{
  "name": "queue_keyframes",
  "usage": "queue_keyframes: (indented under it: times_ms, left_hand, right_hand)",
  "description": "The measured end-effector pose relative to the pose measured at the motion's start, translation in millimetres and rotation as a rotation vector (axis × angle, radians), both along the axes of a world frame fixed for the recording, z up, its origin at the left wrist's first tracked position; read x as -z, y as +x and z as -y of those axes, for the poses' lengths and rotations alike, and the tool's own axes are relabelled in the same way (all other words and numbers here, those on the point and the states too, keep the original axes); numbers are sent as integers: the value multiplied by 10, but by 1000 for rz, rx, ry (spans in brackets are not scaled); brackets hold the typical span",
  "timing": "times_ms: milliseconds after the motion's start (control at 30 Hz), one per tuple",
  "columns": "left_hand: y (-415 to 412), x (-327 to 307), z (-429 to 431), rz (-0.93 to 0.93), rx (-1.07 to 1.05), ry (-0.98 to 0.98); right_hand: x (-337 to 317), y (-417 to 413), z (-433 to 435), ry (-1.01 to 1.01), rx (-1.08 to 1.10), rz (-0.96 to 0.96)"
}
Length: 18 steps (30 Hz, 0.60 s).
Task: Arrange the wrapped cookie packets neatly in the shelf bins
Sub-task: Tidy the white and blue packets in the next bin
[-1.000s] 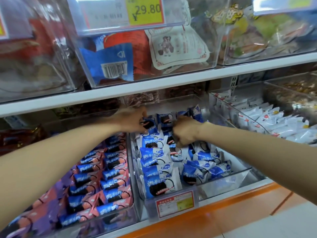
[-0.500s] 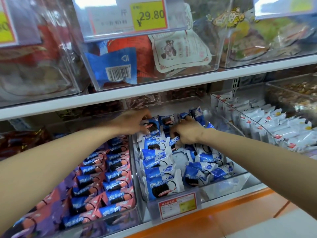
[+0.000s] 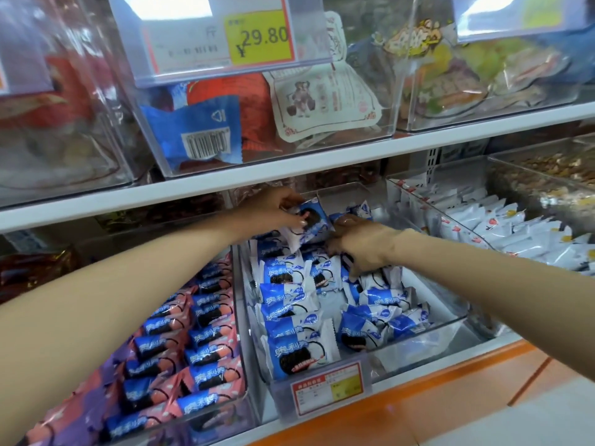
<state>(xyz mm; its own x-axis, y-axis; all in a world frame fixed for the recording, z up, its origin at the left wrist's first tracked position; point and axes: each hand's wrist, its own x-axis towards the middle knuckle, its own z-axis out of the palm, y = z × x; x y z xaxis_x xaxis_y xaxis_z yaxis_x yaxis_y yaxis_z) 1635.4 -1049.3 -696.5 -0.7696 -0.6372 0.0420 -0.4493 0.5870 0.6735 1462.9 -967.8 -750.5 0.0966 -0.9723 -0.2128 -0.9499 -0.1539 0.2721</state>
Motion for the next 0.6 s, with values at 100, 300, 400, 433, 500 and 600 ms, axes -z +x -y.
queue_keyframes:
  times_ms: [100, 300, 400, 433, 500, 600]
  left_hand:
    - [-190, 46, -138, 126, 97, -32]
    - [-484, 357, -193, 409, 131, -123]
    - [-561, 518, -252, 566, 156, -231]
    - [-579, 565, -270, 604, 151, -311]
    - [-596, 625, -292, 653, 119, -437]
    - [-599, 637, -297, 704, 92, -469]
  right_hand:
    - [-131, -156, -122, 61, -9, 45]
    - [-236, -282, -144, 112, 17, -10]
    - [-239, -304, -119, 108, 6, -9]
    - [-235, -308, -116, 106, 2, -10]
    - [-222, -313, -118, 106, -6, -13]
    - [-221, -314, -126, 93, -24, -12]
